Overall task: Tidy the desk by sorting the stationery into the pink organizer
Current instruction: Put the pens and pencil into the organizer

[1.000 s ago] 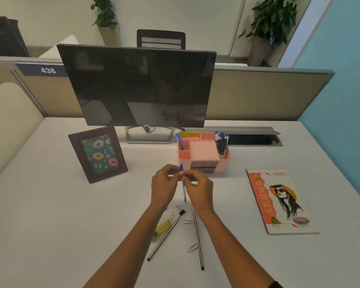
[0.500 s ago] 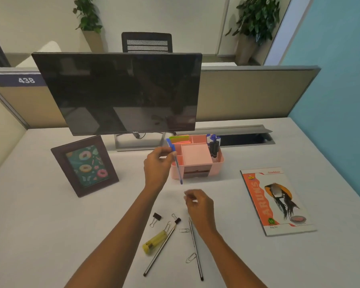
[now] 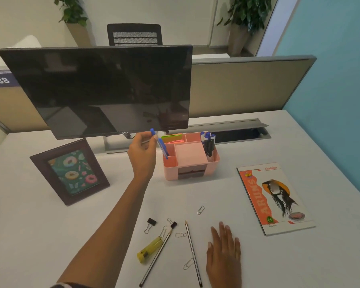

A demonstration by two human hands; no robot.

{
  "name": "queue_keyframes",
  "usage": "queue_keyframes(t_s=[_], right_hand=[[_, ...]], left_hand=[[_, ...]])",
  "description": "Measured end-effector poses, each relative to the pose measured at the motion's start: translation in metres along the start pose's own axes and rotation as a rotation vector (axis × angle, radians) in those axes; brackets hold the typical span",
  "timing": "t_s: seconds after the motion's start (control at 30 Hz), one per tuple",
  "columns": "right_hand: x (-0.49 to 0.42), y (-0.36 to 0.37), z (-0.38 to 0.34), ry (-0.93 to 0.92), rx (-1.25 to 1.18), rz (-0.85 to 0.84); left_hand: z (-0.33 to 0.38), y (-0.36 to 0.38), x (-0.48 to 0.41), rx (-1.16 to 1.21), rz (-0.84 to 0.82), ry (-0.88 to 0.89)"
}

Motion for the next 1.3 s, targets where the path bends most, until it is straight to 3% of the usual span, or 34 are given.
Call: queue_keyframes(t_s=[0.47, 1.3], right_hand=[[-0.003, 0.003, 0.001, -0.002, 0.088, -0.057], [-0.002, 0.002, 0.001, -0.003, 0.095, -0.104]], left_hand=[[-0.011, 0.030, -0.007, 0.080, 0.056, 0.006], [-0.060, 0.036, -0.003, -0.236, -0.041, -0.063]])
Point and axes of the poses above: each hand's wrist, its own x-axis away from the middle knuckle, its own y-axis out of the palm, z = x × y, the point moved 1 cm from there along -x, towards the middle knuckle, and after that the axes turned 9 degrees about x, right-handed, at the moved point
